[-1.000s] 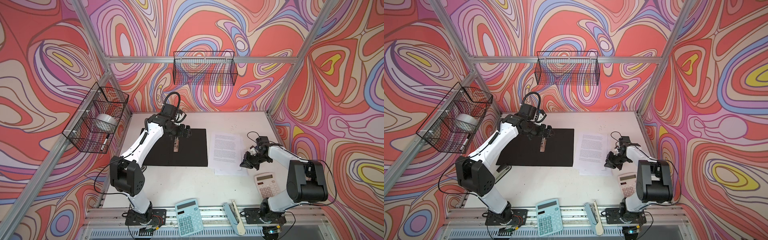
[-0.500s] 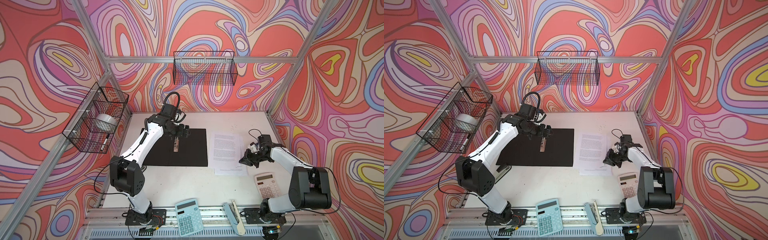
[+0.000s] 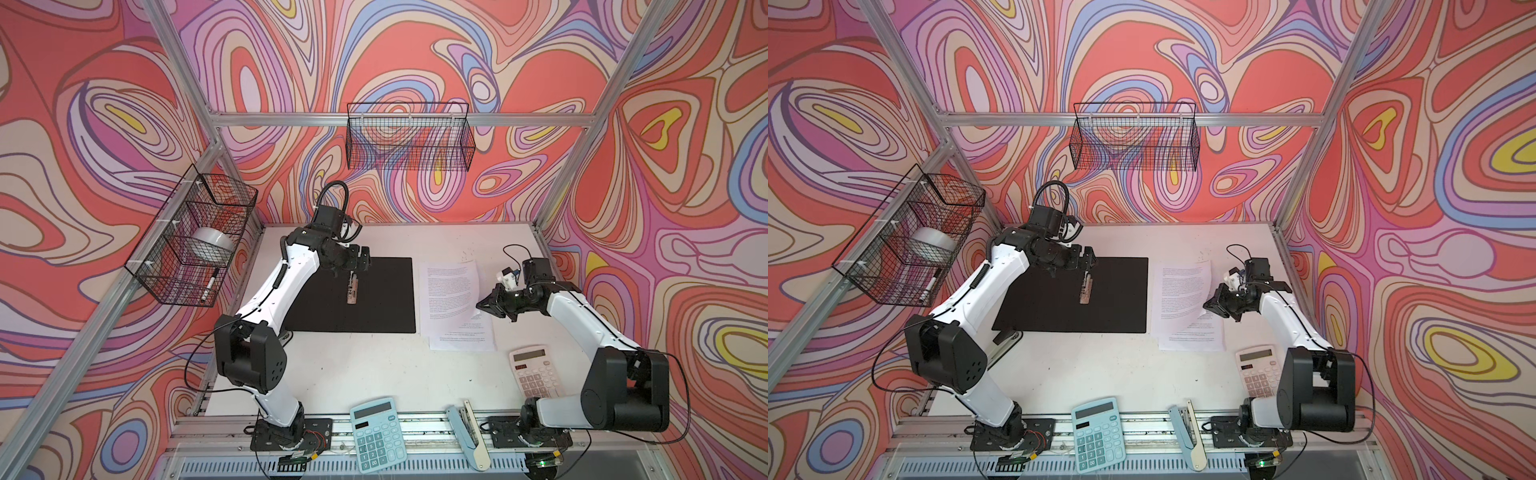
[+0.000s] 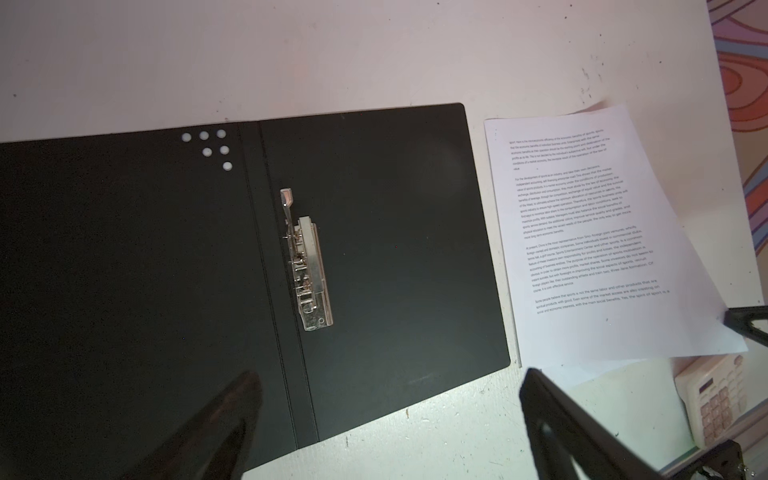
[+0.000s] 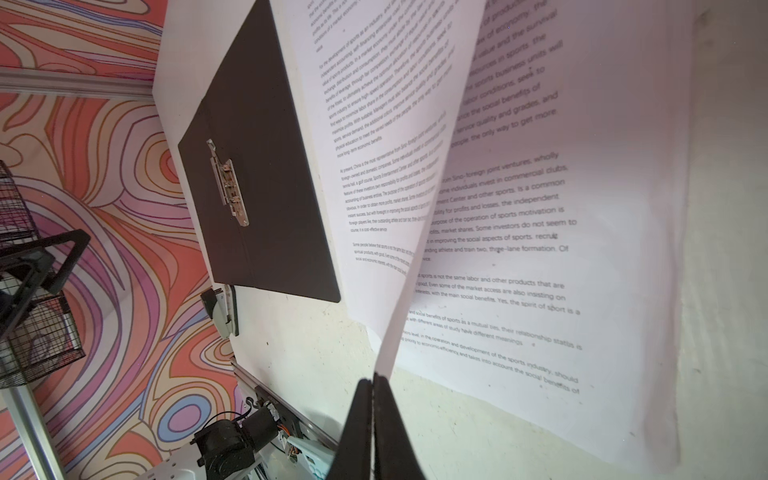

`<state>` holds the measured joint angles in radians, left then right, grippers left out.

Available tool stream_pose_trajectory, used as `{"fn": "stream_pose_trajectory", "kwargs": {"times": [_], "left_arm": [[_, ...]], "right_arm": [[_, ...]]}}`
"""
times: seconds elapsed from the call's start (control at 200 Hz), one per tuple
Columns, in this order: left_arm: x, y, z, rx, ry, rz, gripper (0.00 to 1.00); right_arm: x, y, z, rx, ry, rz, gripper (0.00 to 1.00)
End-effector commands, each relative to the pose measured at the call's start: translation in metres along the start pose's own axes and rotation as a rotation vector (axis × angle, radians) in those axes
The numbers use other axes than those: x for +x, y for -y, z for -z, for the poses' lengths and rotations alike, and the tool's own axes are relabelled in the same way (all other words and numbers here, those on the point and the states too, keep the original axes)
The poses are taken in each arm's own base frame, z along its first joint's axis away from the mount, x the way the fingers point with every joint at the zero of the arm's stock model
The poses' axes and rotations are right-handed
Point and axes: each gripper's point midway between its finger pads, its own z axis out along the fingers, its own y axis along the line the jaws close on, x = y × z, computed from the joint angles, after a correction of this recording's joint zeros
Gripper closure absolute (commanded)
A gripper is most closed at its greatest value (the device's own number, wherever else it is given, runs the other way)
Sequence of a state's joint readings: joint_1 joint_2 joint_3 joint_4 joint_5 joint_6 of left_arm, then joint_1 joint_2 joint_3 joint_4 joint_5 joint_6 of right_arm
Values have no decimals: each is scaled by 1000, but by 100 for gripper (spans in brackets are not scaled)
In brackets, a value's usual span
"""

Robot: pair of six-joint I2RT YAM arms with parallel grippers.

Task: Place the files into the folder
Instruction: 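Lift the top printed sheet with the right gripper and swing it toward the folder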

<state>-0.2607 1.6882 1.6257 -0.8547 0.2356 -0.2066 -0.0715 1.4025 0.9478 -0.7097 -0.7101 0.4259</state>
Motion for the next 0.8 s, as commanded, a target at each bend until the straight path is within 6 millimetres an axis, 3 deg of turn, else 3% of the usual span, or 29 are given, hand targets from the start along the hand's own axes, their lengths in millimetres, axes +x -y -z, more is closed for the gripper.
{"fn": "stream_pose_trajectory", "kwargs": {"times": [0.0,0.466,0.796], "left_arm": [[-5,-2,13,11,31,22,3],[-10,-11,19,5,51,51,3],[-8,-18,17,16,40,88,3]], "right_arm": [[-13,-26,11,-89,41,34,100],[-47,-87,36,-230,107,98,100],[-52,-131,27,-270,83,182,100]]}}
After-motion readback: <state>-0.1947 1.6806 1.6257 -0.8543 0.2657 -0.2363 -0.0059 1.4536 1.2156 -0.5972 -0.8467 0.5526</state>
